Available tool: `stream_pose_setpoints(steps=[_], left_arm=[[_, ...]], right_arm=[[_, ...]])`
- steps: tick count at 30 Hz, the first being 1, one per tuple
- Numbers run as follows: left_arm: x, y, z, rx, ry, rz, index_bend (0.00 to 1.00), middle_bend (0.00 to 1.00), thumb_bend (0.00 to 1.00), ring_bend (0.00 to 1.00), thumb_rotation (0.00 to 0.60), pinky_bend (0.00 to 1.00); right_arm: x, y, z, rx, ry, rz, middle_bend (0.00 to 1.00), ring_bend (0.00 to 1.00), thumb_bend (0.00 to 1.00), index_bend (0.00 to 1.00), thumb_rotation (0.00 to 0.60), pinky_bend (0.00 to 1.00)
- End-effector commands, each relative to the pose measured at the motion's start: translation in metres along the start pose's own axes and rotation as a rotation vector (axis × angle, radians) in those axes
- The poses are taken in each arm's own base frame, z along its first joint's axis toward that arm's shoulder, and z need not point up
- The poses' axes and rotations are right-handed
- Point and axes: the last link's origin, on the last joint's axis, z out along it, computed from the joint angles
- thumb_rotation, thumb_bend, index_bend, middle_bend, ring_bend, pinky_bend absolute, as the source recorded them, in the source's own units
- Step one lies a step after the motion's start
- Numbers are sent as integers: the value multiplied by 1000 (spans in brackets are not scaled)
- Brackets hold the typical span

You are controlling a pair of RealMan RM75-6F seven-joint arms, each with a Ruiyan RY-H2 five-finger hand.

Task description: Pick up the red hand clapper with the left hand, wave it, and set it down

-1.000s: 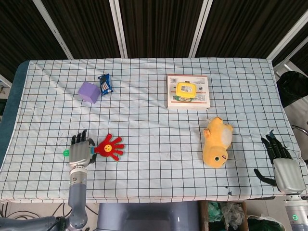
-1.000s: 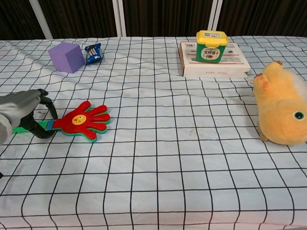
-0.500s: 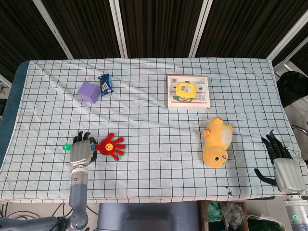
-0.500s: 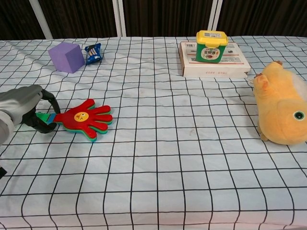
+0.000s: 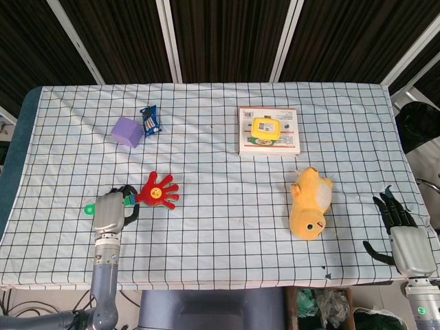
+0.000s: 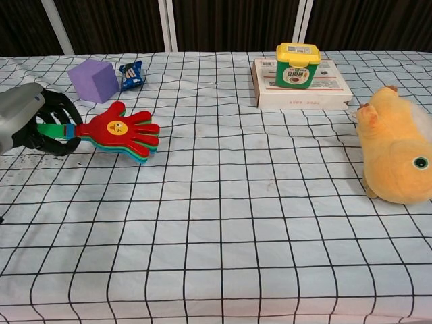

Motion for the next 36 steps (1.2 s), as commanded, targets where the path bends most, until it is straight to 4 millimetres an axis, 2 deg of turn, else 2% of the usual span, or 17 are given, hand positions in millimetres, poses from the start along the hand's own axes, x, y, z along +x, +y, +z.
stream_pose_setpoints(steps=[1, 6, 14, 19, 28, 30, 31, 33, 35, 36], left_arm=[[3, -1, 0, -17, 18, -29, 696, 571, 541, 418, 600, 569], [7, 6, -2, -76, 34, -102, 716, 607, 542, 458, 600, 586], [22, 20, -14, -282, 66, -217, 720, 629, 541, 476, 600, 596], [44, 32, -29, -465, 99, -345, 720, 655, 539, 499, 600, 618], [83, 38, -50, -614, 176, -522, 722, 665, 536, 505, 600, 633], [83, 29, -49, -591, 164, -479, 721, 664, 535, 504, 600, 633], [78, 6, -37, -480, 156, -322, 721, 664, 534, 504, 600, 633], [78, -1, -31, -409, 151, -245, 721, 664, 534, 504, 600, 633], [79, -17, -22, -262, 146, -85, 722, 663, 535, 503, 600, 633], [79, -18, -21, -210, 134, -27, 722, 662, 535, 503, 600, 633]], right_arm=[[0, 0, 0, -1, 0, 0, 0, 0, 217, 0, 600, 146], [0, 0, 0, -2, -1, -1, 0, 0, 217, 0, 600, 146], [0, 1, 1, -4, 0, -1, 0, 0, 217, 0, 600, 146], [0, 1, 1, -8, 0, 1, 0, 0, 218, 0, 600, 146], [0, 2, 1, -11, 3, -7, 0, 0, 218, 0, 600, 146], [0, 2, 1, -12, 4, -7, 0, 0, 218, 0, 600, 146], [0, 2, 1, -13, 4, -5, 0, 0, 218, 0, 600, 146], [0, 2, 1, -13, 5, -4, 0, 0, 218, 0, 600, 146], [0, 2, 1, -17, 6, -3, 0, 0, 217, 0, 600, 146], [0, 2, 1, -19, 5, -3, 0, 0, 218, 0, 600, 146]])
